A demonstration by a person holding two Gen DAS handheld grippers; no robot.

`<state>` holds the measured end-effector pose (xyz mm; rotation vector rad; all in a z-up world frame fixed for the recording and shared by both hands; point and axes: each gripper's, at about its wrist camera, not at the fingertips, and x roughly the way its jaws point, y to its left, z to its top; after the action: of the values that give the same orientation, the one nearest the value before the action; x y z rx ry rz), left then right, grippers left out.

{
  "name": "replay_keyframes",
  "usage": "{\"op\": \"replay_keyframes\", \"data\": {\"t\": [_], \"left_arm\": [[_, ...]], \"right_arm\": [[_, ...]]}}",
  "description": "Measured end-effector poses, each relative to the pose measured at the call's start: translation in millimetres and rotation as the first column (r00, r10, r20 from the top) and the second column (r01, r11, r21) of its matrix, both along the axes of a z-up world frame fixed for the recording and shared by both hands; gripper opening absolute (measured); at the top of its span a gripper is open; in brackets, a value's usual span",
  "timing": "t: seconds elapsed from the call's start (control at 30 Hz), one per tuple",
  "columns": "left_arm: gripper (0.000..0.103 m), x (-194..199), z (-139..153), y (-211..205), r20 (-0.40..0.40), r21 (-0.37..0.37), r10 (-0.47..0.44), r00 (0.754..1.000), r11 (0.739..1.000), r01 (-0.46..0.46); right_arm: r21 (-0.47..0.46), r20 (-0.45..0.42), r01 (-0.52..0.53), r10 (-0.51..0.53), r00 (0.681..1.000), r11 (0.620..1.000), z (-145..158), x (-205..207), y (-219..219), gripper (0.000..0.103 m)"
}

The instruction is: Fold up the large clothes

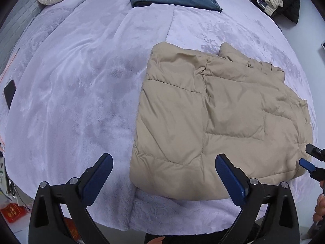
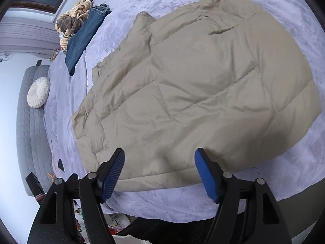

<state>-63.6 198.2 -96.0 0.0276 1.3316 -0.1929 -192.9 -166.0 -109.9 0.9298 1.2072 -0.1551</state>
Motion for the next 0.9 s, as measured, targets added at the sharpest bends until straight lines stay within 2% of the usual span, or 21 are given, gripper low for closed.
{"op": "replay_keyframes", "data": {"t": [0.2, 0.27, 0.33, 0.47, 0.73, 0.9], "left_arm": [[0.101, 22.6, -16.7, 9.5, -0.040, -0.025, -0.036, 0.999, 0.999, 0.035], [0.101, 27.4, -21.2, 11.7, -0.050, -0.038, -0.052, 0.997, 0.998, 0.050], [0.101, 32.2, -25.1, 13.9, -0.052, -0.054, -0.072, 0.996, 0.996, 0.069], [0.101, 43.5, -38.4, 15.9, -0.077, -0.074, -0.105, 0.991, 0.992, 0.099], [0.101, 60.6, -60.4, 17.4, -0.101, -0.076, -0.075, 0.992, 0.995, 0.067], [0.101, 70.1, -71.5, 23.9, -0.141, -0.185, -0.074, 0.987, 0.982, 0.047]], "right_arm": [[-0.032, -0.010, -0.037, 0.036, 0.999, 0.999, -0.5, 30.1, 32.5, 0.081], [-0.036, -0.016, -0.041, 0.041, 0.999, 0.998, -2.4, 36.7, 41.3, 0.083], [-0.046, -0.024, -0.044, 0.043, 0.999, 0.998, -4.1, 42.3, 49.2, 0.091], [-0.063, -0.046, -0.054, 0.051, 0.998, 0.997, -7.2, 51.9, 63.4, 0.091], [-0.133, -0.059, -0.105, 0.098, 0.993, 0.985, -11.0, 68.6, 74.6, 0.093], [-0.178, -0.001, -0.140, 0.142, 0.990, 0.974, -4.0, 81.8, 78.2, 0.093]]}}
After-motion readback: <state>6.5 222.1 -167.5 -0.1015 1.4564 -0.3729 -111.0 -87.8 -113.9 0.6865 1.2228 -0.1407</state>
